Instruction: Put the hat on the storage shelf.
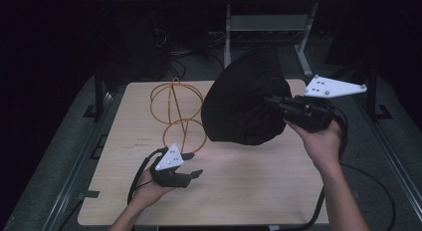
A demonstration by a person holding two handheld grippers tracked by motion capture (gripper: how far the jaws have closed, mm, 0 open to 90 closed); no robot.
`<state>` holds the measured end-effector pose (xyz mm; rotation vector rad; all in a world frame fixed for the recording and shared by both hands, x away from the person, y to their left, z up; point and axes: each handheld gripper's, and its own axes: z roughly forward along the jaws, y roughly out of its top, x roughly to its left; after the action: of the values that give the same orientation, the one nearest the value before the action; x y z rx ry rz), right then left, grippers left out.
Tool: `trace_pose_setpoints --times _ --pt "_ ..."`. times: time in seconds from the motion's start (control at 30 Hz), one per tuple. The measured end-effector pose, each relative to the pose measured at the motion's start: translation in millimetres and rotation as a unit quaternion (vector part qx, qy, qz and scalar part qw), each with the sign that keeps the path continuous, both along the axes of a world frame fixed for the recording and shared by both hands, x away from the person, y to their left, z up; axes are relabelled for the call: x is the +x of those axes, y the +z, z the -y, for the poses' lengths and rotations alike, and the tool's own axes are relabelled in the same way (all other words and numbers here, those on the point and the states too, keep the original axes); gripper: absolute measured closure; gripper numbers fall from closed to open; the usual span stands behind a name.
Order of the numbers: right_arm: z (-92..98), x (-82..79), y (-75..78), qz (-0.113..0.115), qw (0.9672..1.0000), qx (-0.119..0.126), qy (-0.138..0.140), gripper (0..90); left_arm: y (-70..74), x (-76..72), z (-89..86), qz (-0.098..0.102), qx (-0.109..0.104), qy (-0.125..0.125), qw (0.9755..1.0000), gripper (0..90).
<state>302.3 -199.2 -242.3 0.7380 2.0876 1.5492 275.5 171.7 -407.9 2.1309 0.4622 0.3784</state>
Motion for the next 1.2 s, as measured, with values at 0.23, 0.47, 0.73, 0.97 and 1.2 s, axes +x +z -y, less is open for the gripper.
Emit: trace_pose_setpoints --times 0.23,0.47,0.73,0.97,1.2 --pt "-21.1 10.3 17.0 0.007 0.9997 0.0 0.024 87.9 -2.8 1.5 -2.2 0.0 -0.003 0.002 1.0 38.4" --pt "-37.2 17.7 27.1 0.004 0.9992 -0.006 0.039 87.9 -4.8 1.2 -2.9 -0.002 0.001 -0.004 1.0 38.1" --pt "-56.7 30.4 37.6 0.002 0.9984 -0.008 0.057 87.9 -8.3 -0.2 -2.3 -0.01 0.001 -0.011 0.9999 38.1" --pt "-70.2 35.9 45.7 0.001 0.9976 -0.011 0.069 87.8 -8.7 -0.4 -1.9 -0.004 0.001 -0.016 0.9999 38.1" --pt "-87.6 44.1 56.4 0.001 0.9964 -0.007 0.084 87.9 -8.9 -1.8 -0.1 -0.005 0.002 -0.019 0.9998 38.1"
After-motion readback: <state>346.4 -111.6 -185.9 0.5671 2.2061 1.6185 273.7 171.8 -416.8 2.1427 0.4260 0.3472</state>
